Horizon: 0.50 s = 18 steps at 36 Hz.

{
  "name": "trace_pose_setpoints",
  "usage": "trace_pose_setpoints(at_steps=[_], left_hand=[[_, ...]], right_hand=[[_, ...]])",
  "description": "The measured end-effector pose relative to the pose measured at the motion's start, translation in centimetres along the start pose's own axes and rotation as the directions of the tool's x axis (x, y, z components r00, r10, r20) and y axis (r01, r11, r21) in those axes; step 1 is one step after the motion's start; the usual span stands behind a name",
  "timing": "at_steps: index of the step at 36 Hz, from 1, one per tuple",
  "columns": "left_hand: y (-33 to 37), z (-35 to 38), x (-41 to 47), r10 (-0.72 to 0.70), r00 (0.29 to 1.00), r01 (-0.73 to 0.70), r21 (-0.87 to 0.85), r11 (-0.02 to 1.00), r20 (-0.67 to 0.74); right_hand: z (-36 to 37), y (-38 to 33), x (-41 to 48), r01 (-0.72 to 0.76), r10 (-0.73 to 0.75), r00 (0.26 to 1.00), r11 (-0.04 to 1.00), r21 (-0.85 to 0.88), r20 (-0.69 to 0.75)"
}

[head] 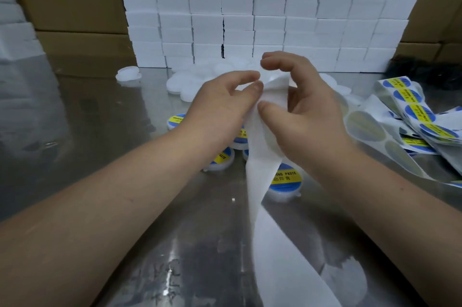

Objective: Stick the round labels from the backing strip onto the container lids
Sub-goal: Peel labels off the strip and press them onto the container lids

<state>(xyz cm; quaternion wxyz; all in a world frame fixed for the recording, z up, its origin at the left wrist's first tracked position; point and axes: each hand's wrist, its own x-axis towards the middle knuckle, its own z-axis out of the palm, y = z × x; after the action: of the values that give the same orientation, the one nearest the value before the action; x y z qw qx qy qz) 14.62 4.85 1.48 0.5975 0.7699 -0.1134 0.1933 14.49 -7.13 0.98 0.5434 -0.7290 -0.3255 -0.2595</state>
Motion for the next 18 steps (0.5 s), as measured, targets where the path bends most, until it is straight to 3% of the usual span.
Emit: trace_pose_setpoints(at_steps=[6, 11, 15, 18], left_hand=[[0.1, -0.3, 0.3, -0.001, 0.980, -0.008, -0.047, 0.999, -0.200], [0.0, -0.6, 0.6, -0.002, 0.962, -0.020, -0.076, 0.997, -0.273], [0.0, -0.3, 0.4, 0.019, 0.978, -0.031, -0.052, 0.998, -0.209], [-0.1, -0.2, 0.3, 0.027, 0.989, -0.028, -0.002, 1.000, -0.145]], right_hand=[[-0.7, -0.2, 0.4, -0.095, 0.074, 0.958, 0.993, -0.064, -0.276], [-0.5, 0.5, 0.8, -0.314, 0.278, 0.937, 0.937, -0.156, -0.211], [-0.4, 0.7, 1.3, -0.492, 0.483, 0.851, 0.871, 0.011, -0.205], [-0.8, 1.1, 1.7, -0.533, 0.570, 0.791, 0.820, 0.209, -0.221]])
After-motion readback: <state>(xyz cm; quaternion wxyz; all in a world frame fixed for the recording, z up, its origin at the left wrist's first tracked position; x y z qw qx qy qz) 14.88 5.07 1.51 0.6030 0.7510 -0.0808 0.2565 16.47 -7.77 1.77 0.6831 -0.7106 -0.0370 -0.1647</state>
